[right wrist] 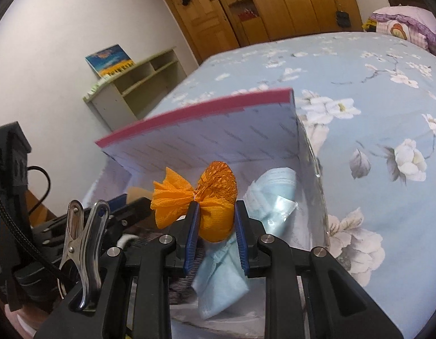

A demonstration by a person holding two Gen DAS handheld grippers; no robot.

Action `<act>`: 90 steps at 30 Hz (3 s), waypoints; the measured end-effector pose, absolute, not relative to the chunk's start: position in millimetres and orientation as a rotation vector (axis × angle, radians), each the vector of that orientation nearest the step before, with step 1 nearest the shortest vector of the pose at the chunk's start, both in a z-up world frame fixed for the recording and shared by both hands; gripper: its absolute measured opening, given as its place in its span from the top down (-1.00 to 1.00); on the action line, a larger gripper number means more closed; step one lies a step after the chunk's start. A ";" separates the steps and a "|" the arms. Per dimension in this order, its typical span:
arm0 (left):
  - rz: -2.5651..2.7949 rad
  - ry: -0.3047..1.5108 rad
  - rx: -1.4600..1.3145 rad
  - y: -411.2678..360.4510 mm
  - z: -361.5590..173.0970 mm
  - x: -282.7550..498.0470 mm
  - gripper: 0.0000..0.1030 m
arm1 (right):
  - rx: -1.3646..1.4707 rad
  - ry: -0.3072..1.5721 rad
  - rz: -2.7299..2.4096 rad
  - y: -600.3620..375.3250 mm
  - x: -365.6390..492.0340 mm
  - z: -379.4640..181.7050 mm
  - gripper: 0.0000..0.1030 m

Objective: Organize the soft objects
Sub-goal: 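Lower the orange bow and beige sponge into the box and open both tools, then move both tools back toward the remaining items on the bed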

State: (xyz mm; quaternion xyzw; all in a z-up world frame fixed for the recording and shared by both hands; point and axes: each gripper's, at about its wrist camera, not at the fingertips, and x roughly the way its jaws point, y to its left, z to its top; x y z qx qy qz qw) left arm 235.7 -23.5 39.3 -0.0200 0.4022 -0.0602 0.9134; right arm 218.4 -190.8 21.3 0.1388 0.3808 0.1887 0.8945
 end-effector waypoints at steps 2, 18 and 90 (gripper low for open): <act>-0.118 0.819 -0.028 -25.6 37.7 236.6 0.31 | 0.278 0.790 0.385 -190.7 218.6 18.8 0.51; -0.101 0.793 0.004 -32.2 33.3 243.7 0.27 | 0.207 0.766 0.360 -184.6 217.8 11.8 0.51; -0.196 0.930 -0.104 -3.0 33.3 48.1 -0.19 | 0.249 0.835 0.431 -216.5 37.5 24.6 0.15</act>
